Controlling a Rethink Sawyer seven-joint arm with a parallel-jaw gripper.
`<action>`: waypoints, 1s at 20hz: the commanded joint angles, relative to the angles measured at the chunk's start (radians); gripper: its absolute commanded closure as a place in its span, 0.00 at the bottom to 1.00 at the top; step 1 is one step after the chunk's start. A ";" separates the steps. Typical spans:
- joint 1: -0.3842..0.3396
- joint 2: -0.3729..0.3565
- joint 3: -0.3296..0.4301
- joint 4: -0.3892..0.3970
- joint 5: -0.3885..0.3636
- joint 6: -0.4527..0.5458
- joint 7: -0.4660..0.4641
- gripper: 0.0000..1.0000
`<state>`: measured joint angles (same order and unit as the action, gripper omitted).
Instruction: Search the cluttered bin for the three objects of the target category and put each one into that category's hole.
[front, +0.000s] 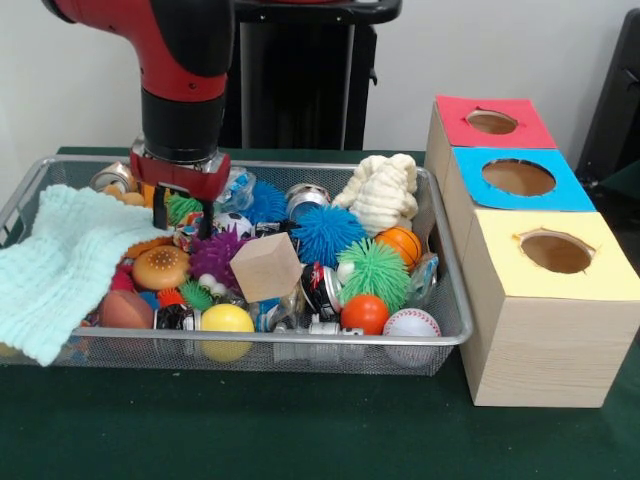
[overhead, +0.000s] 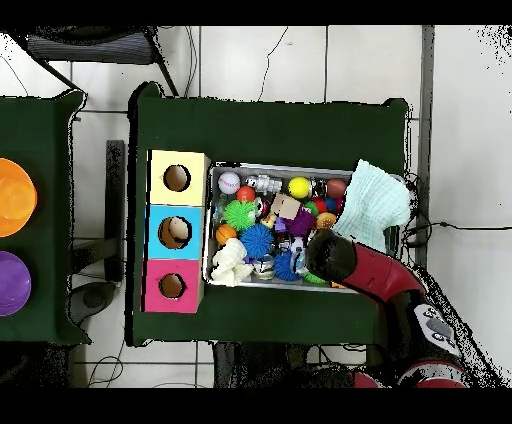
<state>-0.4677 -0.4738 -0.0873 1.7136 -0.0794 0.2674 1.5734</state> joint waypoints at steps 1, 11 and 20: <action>-0.032 0.097 0.147 0.099 0.037 0.009 0.157 0.00; -0.035 0.092 0.146 0.103 0.011 0.023 0.141 1.00; -0.025 -0.083 0.132 0.173 0.041 0.160 0.134 1.00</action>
<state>-0.5020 -0.5000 -0.0444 1.7610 -0.0786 0.2633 1.5734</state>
